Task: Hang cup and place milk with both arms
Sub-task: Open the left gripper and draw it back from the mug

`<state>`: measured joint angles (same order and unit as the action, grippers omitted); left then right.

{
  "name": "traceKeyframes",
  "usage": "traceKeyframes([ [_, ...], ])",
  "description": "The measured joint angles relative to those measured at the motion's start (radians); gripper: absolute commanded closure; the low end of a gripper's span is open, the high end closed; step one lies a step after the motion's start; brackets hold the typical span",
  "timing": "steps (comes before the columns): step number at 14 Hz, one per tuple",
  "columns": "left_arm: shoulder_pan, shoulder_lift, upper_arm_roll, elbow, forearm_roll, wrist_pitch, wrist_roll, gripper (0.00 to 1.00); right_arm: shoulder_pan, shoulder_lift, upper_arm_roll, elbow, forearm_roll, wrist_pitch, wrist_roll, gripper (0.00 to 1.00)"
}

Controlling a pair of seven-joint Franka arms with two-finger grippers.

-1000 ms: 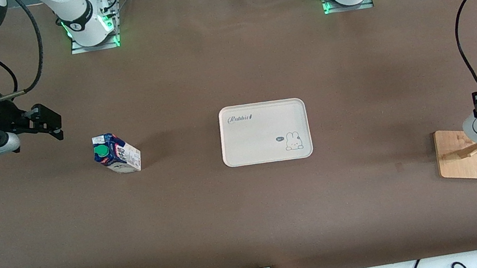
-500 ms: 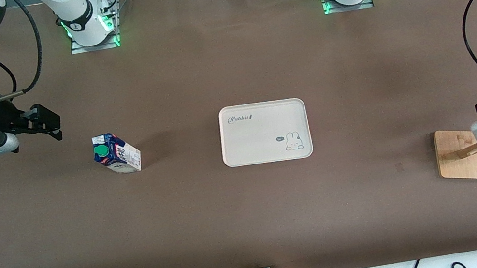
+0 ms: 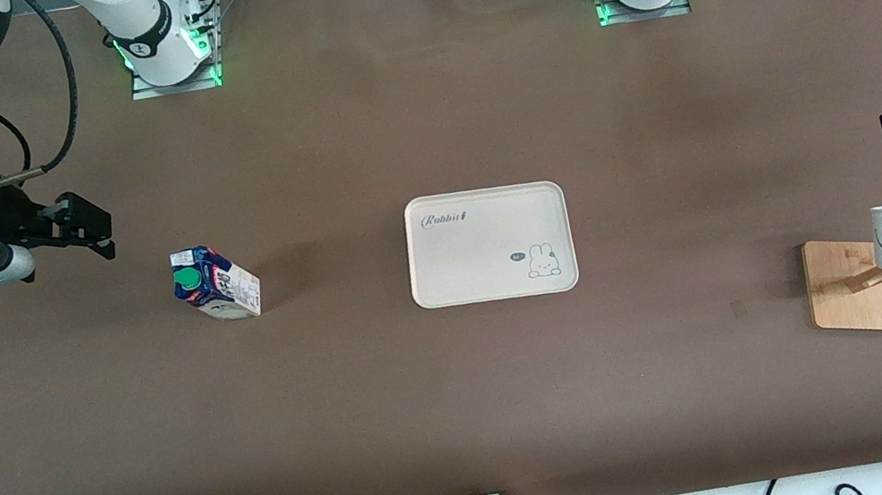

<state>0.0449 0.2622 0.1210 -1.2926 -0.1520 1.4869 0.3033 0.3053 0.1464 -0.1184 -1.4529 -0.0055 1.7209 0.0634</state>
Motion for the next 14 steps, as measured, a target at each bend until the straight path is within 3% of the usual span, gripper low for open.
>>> traceKeyframes([
  [3, -0.002, -0.005, -0.006, 0.0, 0.0, -0.033, -0.027, 0.0, 0.0, 0.0, 0.0, 0.0, 0.0, 0.0, 0.0, 0.0],
  [7, -0.039, -0.03, -0.012, 0.0, 0.037, -0.119, -0.228, 0.0, 0.0, 0.0, 0.0, 0.0, 0.0, 0.0, 0.0, 0.0],
  [14, -0.049, -0.035, -0.023, 0.0, 0.045, -0.135, -0.252, 0.0, 0.0, 0.0, 0.0, 0.0, 0.0, -0.001, 0.0, 0.0],
])
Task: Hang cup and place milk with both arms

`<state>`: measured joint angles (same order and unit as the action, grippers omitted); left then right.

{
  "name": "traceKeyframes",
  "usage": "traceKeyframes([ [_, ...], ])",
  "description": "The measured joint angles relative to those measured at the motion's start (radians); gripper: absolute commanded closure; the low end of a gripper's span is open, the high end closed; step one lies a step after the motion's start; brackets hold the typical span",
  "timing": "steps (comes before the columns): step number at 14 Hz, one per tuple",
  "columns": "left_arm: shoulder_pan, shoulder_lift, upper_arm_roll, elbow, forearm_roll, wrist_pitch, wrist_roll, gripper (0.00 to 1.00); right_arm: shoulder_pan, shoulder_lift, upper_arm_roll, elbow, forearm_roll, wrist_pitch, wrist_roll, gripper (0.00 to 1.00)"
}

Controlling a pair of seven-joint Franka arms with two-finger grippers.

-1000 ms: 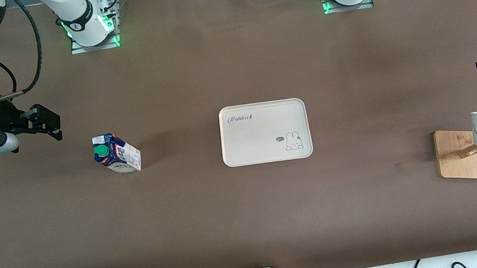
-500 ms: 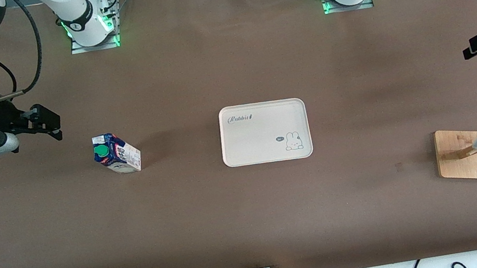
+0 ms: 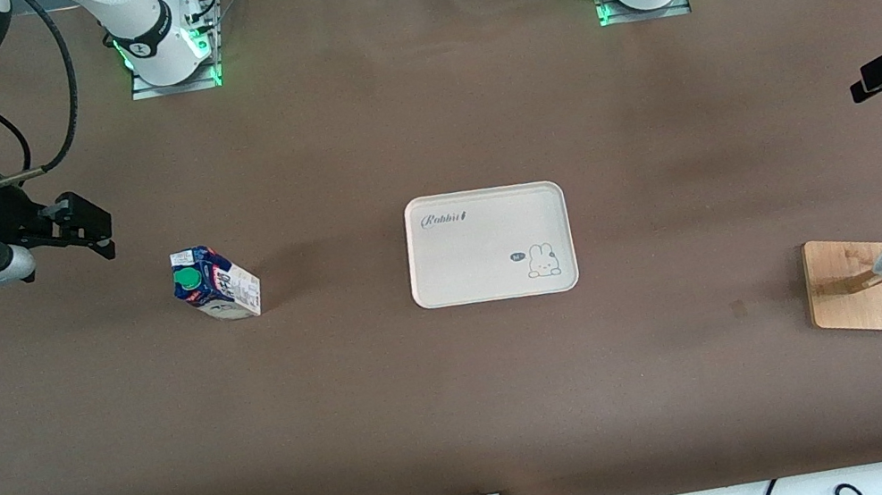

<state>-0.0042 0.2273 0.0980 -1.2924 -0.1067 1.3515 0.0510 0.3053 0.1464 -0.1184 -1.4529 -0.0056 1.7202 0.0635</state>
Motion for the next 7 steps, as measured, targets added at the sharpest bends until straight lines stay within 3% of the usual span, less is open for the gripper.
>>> traceKeyframes([
  [3, -0.043, 0.0, -0.014, 0.0, 0.087, 0.006, -0.003, 0.0, 0.0, 0.0, 0.001, 0.001, 0.0, 0.0, 0.0, 0.0],
  [7, -0.048, -0.015, -0.009, 0.001, 0.103, 0.009, -0.006, 0.0, 0.001, -0.007, 0.005, 0.002, 0.0, -0.044, 0.0, 0.0],
])
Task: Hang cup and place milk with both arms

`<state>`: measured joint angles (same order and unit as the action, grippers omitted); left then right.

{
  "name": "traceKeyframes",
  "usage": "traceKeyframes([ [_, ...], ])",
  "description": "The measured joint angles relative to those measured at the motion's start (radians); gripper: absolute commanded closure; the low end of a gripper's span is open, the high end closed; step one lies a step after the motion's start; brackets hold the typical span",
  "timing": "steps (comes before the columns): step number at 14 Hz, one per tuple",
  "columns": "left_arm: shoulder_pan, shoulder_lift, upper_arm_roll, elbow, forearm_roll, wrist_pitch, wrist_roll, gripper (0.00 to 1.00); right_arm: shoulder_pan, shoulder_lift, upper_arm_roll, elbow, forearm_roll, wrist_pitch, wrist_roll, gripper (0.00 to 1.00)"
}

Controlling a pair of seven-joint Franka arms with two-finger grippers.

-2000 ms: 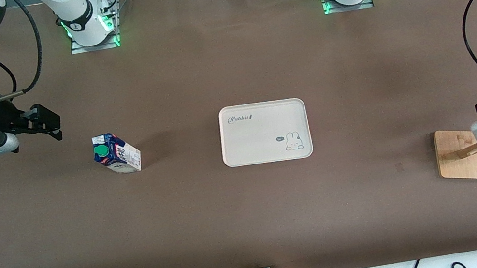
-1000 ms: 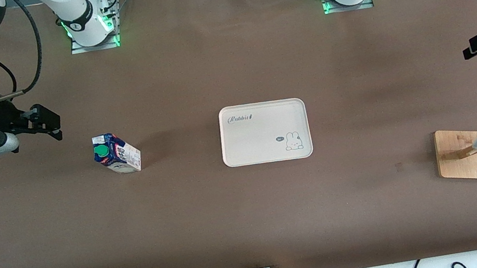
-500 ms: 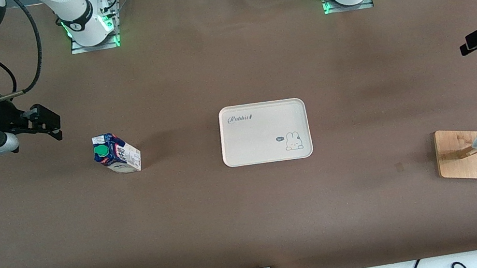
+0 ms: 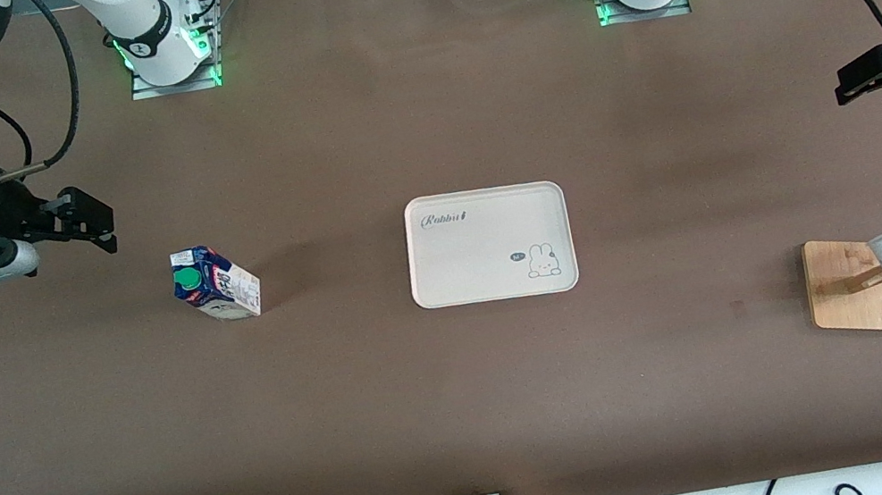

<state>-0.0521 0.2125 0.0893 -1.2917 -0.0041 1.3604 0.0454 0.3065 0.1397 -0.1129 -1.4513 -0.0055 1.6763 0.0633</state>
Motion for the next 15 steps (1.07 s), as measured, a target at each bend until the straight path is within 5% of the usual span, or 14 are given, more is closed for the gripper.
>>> traceKeyframes([
  [6, 0.002, -0.157, 0.003, -0.181, -0.004, 0.116, 0.0, 0.0, 0.0, -0.006, 0.001, 0.0, 0.0, -0.017, 0.0, 0.0],
  [15, 0.003, -0.181, -0.024, -0.237, -0.004, 0.116, -0.01, 0.0, 0.0, -0.006, 0.003, 0.0, 0.0, -0.017, 0.0, 0.0],
])
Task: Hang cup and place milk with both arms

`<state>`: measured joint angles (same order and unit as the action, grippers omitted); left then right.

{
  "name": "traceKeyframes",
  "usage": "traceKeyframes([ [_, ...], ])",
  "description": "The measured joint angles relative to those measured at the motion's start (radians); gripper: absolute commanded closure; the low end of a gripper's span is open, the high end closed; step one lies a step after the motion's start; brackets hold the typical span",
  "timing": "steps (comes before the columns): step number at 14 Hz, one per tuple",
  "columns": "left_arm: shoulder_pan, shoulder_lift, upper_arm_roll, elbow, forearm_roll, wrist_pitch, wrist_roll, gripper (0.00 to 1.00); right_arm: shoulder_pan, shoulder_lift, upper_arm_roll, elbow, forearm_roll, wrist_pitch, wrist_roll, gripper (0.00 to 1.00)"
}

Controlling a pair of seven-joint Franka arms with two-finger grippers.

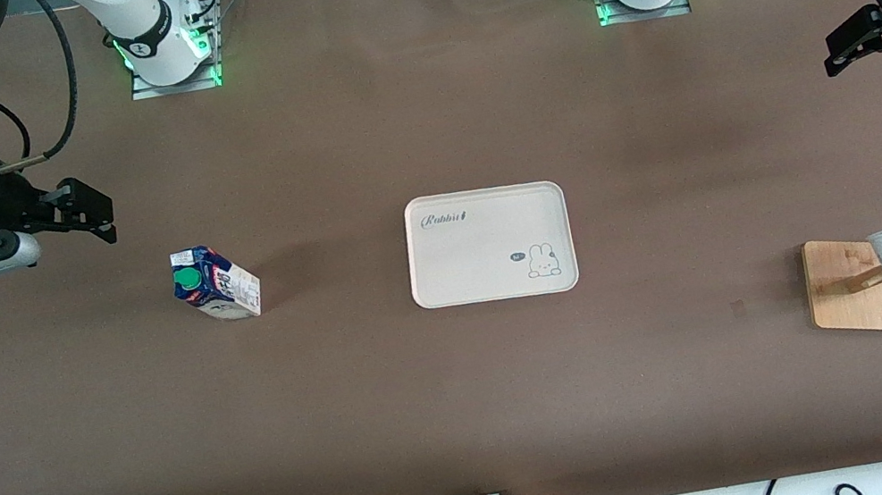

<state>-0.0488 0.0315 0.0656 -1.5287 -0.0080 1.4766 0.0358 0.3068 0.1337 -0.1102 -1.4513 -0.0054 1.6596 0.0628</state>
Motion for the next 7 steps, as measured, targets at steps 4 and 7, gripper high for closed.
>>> traceKeyframes([
  [4, -0.004, -0.009, -0.005, -0.004, 0.0, 0.0, 0.0, 0.0, 0.0, 0.0, 0.0, 0.0, 0.0, 0.0, 0.0, 0.0],
  [7, -0.005, -0.01, -0.009, -0.004, 0.0, -0.002, 0.0, 0.0, 0.0, 0.0, 0.0, 0.0, 0.0, 0.0, -0.001, 0.0],
])
